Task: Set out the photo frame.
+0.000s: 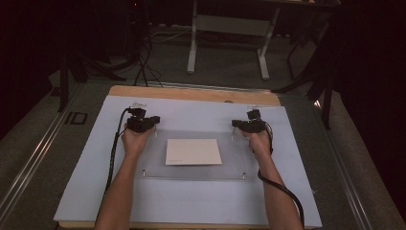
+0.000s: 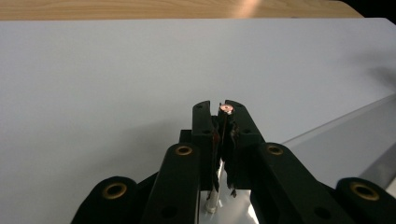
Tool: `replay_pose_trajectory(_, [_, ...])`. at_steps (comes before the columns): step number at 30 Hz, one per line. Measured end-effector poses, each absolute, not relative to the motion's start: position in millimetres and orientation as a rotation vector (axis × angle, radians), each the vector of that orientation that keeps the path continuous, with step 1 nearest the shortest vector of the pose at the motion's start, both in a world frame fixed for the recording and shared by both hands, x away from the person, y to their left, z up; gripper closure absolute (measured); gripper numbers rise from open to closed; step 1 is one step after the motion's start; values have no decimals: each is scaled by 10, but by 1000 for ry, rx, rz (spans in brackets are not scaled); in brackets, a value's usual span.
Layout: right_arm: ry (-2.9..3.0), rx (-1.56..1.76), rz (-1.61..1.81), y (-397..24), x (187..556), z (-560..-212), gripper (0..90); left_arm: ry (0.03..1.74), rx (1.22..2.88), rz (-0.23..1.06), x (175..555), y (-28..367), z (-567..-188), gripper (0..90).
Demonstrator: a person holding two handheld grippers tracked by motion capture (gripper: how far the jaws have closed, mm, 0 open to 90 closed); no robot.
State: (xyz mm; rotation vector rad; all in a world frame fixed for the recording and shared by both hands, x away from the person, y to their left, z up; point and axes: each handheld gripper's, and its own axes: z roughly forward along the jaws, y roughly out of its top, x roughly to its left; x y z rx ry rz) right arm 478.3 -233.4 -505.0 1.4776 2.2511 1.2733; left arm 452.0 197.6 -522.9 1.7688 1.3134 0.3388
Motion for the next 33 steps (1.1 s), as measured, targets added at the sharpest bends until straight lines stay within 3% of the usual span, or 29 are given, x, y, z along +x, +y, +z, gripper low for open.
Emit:
replay_pose_trajectory(15, [2242, 1475, 1201, -2272, 4832, -5032, 845, 1397, 1741, 281, 4640, 1966, -5222, 840])
replay_pose_trajectory(23, [2230, 1307, 1118, -2306, 4659, -4934, 641, 1410, 1734, 263, 4663, 1971, -5225, 838])
replay_pose_trajectory(33, [2226, 1174, 1172, -2487, 4327, -4880, 576, 1420, 1730, 250, 4676, 1974, -5224, 837])
